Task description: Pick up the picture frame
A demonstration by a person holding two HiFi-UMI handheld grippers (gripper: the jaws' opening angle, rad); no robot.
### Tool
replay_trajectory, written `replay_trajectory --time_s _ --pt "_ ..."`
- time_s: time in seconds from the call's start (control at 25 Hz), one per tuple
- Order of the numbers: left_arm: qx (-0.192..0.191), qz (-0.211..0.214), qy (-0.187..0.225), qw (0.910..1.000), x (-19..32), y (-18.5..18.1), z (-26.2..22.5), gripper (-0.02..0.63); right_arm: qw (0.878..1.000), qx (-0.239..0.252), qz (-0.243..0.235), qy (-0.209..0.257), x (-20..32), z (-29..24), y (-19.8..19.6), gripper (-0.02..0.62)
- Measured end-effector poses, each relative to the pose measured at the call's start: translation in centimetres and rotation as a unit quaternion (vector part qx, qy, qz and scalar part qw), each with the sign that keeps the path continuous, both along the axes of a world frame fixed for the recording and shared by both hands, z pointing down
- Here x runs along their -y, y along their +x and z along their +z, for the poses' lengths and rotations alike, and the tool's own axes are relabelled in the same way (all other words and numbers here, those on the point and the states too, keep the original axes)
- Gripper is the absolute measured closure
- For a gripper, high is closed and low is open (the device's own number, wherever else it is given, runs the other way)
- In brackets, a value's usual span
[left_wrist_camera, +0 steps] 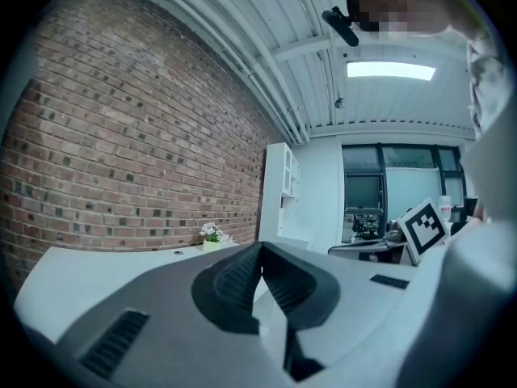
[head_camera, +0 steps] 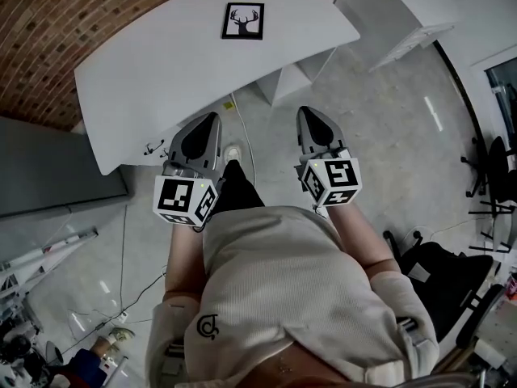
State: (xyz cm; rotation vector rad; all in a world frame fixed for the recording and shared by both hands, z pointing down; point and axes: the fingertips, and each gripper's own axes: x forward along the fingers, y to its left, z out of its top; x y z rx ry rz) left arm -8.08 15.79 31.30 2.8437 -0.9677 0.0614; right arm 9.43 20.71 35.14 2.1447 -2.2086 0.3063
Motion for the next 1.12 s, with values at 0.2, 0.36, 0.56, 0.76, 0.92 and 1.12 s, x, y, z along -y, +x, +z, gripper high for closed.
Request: replay_trajectory --time_s 0.2,0.36,0.56,0.76,0.92,1.12 --pt "-0.005 0.026 -0.004 0.9996 8.9 0.9 -0.1 0.592 0.999 -0.015 0.024 -0.017 8.3 0.1 0.6 0.589" --pt "-0.01 0.052 -0.005 0.9986 16.1 1.7 -0.7 0.592 0.998 -0.027 0.046 -0.026 14.6 -0.5 1.4 0.589" --pt "-0.015 0.075 -0.02 0.9969 23.6 3.0 -0.1 0.592 0.996 -0.039 0.074 -0.041 21.5 -0.3 2.5 0.588" --pt "-0.018 0.081 -0.031 0.9961 29.5 3.5 1.2 0.592 0.993 -0.049 0.083 -0.075 26.5 2.2 3.4 0.588" --pt "-0.018 0.075 -0.047 0.9959 32.2 4.0 3.1 0.592 0.991 -0.062 0.069 -0.093 29.2 4.2 4.0 0.588" --pt "0.0 0.061 -0.065 0.996 34.5 5.5 5.6 0.592 0.99 -0.056 0.044 -0.122 32.4 6.9 5.7 0.588"
